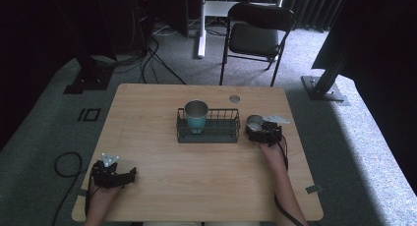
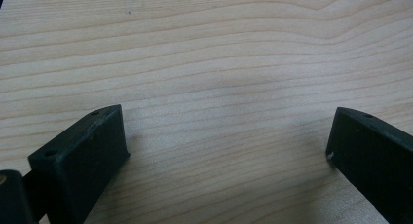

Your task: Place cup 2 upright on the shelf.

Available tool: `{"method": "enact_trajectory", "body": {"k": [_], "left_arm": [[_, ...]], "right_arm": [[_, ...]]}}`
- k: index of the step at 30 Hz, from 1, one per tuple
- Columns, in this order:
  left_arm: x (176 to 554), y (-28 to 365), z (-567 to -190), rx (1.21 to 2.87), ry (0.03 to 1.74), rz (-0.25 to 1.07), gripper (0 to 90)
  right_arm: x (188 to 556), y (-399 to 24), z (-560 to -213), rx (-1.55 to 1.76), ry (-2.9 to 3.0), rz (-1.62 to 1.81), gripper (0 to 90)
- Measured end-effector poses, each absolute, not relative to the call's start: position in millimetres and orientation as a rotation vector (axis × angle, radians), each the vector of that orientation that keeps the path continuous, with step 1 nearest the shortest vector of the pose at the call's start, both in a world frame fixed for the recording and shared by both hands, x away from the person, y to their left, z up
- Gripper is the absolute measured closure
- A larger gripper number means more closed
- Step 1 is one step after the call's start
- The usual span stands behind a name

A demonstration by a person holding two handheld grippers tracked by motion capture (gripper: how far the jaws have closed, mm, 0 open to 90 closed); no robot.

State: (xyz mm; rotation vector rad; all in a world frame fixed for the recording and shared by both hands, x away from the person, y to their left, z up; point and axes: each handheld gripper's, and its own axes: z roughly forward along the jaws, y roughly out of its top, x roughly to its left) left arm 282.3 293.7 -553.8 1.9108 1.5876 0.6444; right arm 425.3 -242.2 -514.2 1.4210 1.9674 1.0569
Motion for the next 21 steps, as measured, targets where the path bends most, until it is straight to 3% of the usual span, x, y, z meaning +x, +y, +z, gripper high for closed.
{"method": "enact_trajectory", "body": {"k": [21], "left_arm": [[282.2, 293.7, -553.8, 1.912, 1.586, 0.644, 2.0]], "right_arm": [[433.6, -237.7, -518.1, 1.466, 1.937, 1.014, 18.0]]}}
